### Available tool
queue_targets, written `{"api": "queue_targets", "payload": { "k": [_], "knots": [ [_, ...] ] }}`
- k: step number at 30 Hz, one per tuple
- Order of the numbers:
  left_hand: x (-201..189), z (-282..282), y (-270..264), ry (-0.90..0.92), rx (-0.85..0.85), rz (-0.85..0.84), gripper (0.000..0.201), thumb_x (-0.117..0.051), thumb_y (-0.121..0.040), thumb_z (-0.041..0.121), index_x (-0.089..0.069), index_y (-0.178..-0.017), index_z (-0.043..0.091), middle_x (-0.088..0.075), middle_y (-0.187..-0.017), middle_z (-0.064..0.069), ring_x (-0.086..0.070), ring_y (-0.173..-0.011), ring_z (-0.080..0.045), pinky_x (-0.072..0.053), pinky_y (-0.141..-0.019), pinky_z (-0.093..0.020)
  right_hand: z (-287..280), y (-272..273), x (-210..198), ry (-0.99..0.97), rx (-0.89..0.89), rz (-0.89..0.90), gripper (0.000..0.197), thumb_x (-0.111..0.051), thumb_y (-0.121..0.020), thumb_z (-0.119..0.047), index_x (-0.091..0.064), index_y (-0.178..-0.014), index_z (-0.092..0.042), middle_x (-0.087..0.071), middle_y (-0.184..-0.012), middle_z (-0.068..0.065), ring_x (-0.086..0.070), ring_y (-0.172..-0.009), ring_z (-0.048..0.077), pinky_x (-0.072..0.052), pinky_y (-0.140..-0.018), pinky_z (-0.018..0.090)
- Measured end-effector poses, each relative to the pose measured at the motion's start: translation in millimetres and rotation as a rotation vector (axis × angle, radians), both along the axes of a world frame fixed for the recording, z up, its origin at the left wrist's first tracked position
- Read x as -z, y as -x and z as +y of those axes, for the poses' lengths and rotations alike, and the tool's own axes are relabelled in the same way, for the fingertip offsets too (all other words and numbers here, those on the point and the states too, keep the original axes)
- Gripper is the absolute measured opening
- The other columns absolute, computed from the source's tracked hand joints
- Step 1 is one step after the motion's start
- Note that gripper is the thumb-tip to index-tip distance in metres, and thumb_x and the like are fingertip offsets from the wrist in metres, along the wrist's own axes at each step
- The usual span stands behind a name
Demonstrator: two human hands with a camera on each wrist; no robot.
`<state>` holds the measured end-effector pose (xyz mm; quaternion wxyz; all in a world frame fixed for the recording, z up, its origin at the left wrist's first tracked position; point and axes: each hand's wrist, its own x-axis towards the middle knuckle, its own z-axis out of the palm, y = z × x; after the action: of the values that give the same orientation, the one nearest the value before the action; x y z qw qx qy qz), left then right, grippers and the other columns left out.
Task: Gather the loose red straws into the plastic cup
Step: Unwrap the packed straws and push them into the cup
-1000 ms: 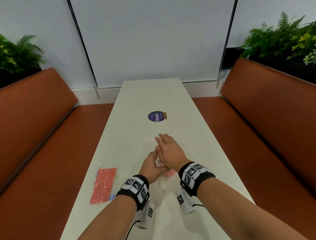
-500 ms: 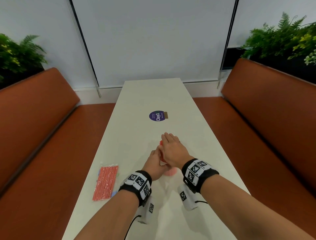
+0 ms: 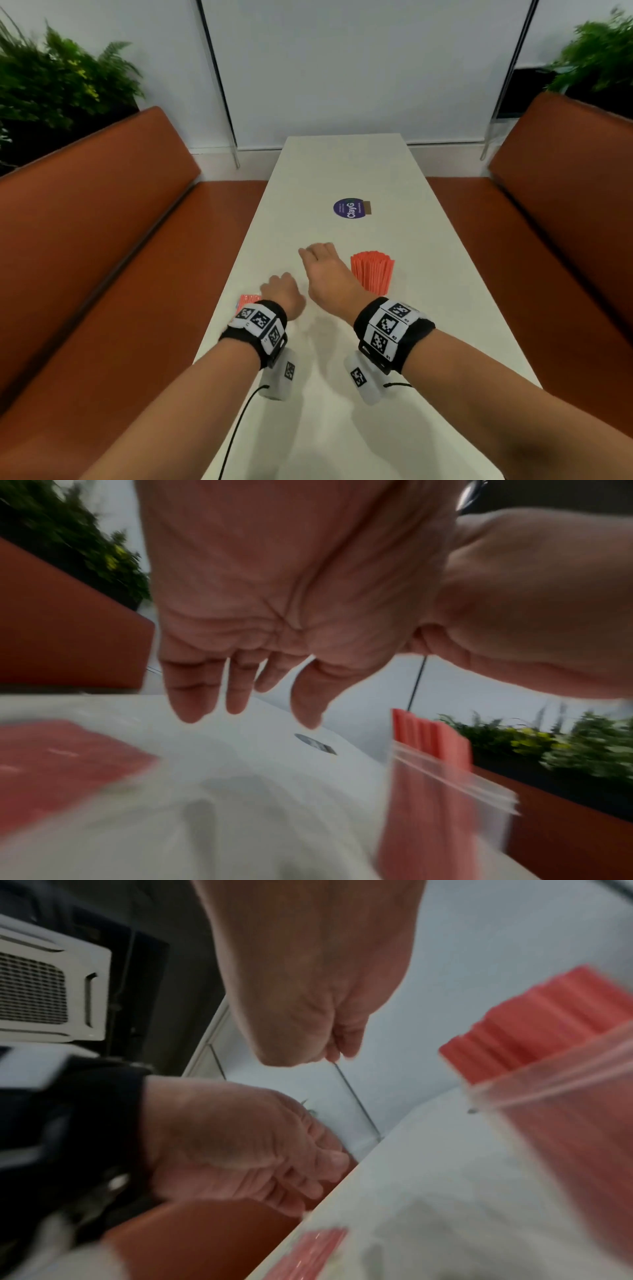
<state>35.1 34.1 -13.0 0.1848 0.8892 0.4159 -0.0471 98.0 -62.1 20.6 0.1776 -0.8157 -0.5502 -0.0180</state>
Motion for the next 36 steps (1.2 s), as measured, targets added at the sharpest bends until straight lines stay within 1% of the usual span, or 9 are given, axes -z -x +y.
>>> {"api": "queue_targets", "payload": {
  "k": [6,11,15,18,22,24,27,33,36],
  "knots": [
    [15.0,41.3,58.4,-0.04,-0.134,0.357,0.051,-0.055,-0.087,0.038,-0.049,-0.13,0.011,-0.055,-0.132,-0.012,-0.049,-0.123,-0.031,-0.039,-0.105,-0.041,24.9,49.2,52.5,0.504,-0.072,0.324,0.034,-0.045,-0.087,0.001,-0.042,-0.121,0.007,-0.045,-0.126,0.026,-0.046,-0.116,0.04,-0.04,-0.091,0.04],
    [24.9,38.1,71.0,0.058,-0.238,0.195,0.031,-0.05,-0.089,0.02,-0.057,-0.115,0.004,-0.061,-0.122,-0.013,-0.059,-0.114,-0.029,-0.051,-0.096,-0.037,59.3,48.7,91.9,0.326,-0.055,0.611,0.039,-0.064,-0.077,-0.013,-0.055,-0.114,-0.003,-0.062,-0.111,0.017,-0.06,-0.1,0.033,-0.052,-0.088,0.042],
    [24.1,32.7,71.1,0.2,-0.273,-0.006,0.012,-0.051,-0.089,0.011,-0.058,-0.091,0.002,-0.062,-0.105,-0.015,-0.062,-0.106,-0.032,-0.048,-0.081,-0.031,103.1,12.5,184.7,0.216,0.028,0.933,0.046,-0.059,-0.059,-0.022,-0.058,-0.104,-0.013,-0.068,-0.096,0.01,-0.068,-0.088,0.027,-0.059,-0.076,0.05],
    [27.9,35.1,71.5,0.362,-0.285,-0.143,0.015,-0.06,-0.079,0.009,-0.057,-0.065,0.006,-0.064,-0.081,-0.017,-0.061,-0.075,-0.031,-0.048,-0.062,-0.032,70.1,39.9,106.1,0.163,0.057,1.125,0.024,-0.057,-0.07,-0.002,-0.06,-0.092,0.003,-0.067,-0.087,0.017,-0.068,-0.087,0.039,-0.059,-0.074,0.049],
    [32.5,29.6,73.8,0.709,-0.368,-0.43,0.012,-0.057,-0.074,-0.008,-0.066,-0.068,-0.003,-0.064,-0.075,-0.022,-0.063,-0.068,-0.03,-0.06,-0.074,-0.045,48.2,48.9,79.1,0.146,0.016,1.269,0.023,-0.046,-0.078,0.015,-0.059,-0.074,-0.004,-0.059,-0.076,0.016,-0.062,-0.073,0.031,-0.056,-0.073,0.042],
    [29.5,21.5,72.4,0.83,-0.38,-0.561,0.022,-0.051,-0.083,-0.014,-0.063,-0.072,0.001,-0.064,-0.074,-0.018,-0.063,-0.062,-0.025,-0.06,-0.063,-0.034,40.1,45.7,77.3,0.127,0.018,1.286,0.017,-0.051,-0.075,0.008,-0.057,-0.089,0.0,-0.056,-0.082,0.014,-0.058,-0.073,0.027,-0.054,-0.069,0.046],
    [18.2,8.9,69.0,0.879,-0.314,-0.68,0.021,-0.053,-0.086,-0.01,-0.061,-0.074,0.005,-0.064,-0.072,-0.011,-0.059,-0.063,-0.021,-0.054,-0.062,-0.029,23.3,42.8,72.0,0.104,0.077,1.345,0.049,-0.056,-0.08,-0.003,-0.035,-0.124,-0.011,-0.054,-0.1,0.012,-0.059,-0.082,0.023,-0.054,-0.057,0.037],
    [4.2,-13.3,53.2,0.795,-0.184,-0.819,0.035,-0.053,-0.091,0.045,-0.061,-0.097,0.012,-0.063,-0.091,0.001,-0.057,-0.083,-0.012,-0.044,-0.071,-0.025,-7.4,32.0,59.8,-0.093,0.005,1.446,0.032,-0.044,-0.091,0.002,-0.05,-0.105,-0.025,-0.051,-0.078,0.003,-0.054,-0.068,0.015,-0.051,-0.061,0.029],
    [5.9,-26.7,44.4,0.874,-0.08,-0.799,0.053,-0.063,-0.078,0.054,-0.051,-0.106,0.011,-0.062,-0.085,-0.005,-0.061,-0.068,-0.017,-0.047,-0.054,-0.027,-16.5,31.7,59.7,-0.078,-0.013,1.373,0.029,-0.045,-0.087,0.007,-0.051,-0.111,-0.008,-0.051,-0.077,0.004,-0.052,-0.065,0.014,-0.045,-0.055,0.023]
  ]
}}
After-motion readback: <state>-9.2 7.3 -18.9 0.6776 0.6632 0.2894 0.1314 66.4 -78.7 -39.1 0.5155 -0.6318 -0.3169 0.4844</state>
